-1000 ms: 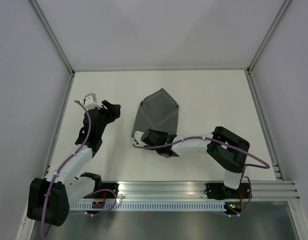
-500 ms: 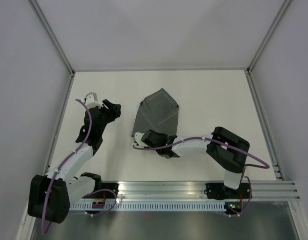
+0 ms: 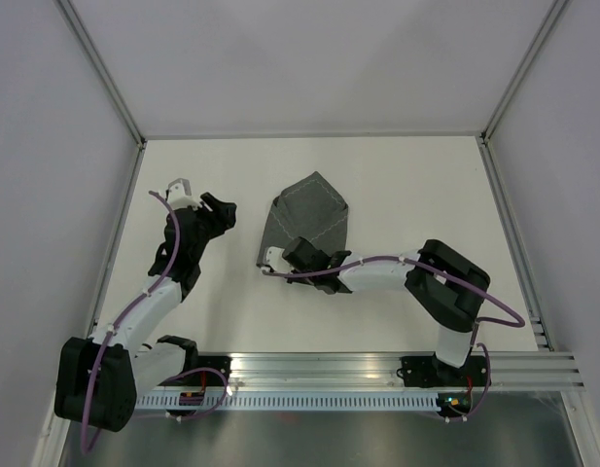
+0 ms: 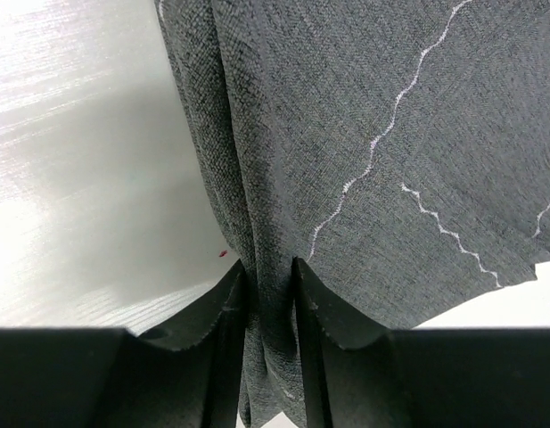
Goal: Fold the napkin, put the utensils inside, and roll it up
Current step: Roll the napkin with the utensil
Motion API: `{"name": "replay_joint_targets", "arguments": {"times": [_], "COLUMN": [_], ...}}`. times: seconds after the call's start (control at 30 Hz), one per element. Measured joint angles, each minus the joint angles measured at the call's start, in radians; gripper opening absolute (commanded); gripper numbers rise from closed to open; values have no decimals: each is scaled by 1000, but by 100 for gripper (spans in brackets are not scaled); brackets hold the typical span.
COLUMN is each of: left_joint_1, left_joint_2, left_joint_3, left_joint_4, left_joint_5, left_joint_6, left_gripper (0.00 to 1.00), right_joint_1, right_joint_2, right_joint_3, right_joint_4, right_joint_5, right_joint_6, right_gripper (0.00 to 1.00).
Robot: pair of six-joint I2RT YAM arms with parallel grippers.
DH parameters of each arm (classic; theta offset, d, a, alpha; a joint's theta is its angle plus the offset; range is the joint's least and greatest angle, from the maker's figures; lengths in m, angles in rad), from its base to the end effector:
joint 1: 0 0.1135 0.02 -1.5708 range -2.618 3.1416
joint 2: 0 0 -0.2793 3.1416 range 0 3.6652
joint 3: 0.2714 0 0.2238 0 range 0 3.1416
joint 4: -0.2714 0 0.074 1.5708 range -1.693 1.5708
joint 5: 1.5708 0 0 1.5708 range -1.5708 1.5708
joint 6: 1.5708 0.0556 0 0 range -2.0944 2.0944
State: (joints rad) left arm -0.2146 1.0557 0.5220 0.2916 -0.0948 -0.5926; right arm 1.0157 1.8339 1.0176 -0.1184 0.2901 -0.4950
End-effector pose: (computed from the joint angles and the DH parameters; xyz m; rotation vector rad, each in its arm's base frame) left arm 0.2201 -0.0426 0.2675 -0.4122 1.7919 -0.4850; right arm 0.2031 0.2973 0.1648 -1.5958 1.8668 -0.1384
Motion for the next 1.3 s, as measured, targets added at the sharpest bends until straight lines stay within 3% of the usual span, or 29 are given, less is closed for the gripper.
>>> {"name": "replay_joint_targets", "arguments": {"times": [0.17, 0.37, 0.87, 1.3], "left_joint_1": [0, 0, -11, -161], "left_joint_2": [5, 13, -23, -26], "left_joint_3": [4, 4, -59, -120], "left_joint_4": [0, 2, 230, 498], "left_joint_5": [1, 18, 241, 348], "left_joint_6": [8, 31, 251, 565], "left_gripper": [62, 60, 60, 66], "right_joint_1": [-21, -53, -262, -373], "right_joint_2": [4, 10, 115, 276], "right_joint_3": [21, 56, 285, 503], "right_joint_4": [-33, -89, -381, -634], "right_joint_5": [-50, -123, -594, -856], "right_joint_6": [-8, -16, -51, -102], "right_gripper": [14, 7, 4, 3]}}
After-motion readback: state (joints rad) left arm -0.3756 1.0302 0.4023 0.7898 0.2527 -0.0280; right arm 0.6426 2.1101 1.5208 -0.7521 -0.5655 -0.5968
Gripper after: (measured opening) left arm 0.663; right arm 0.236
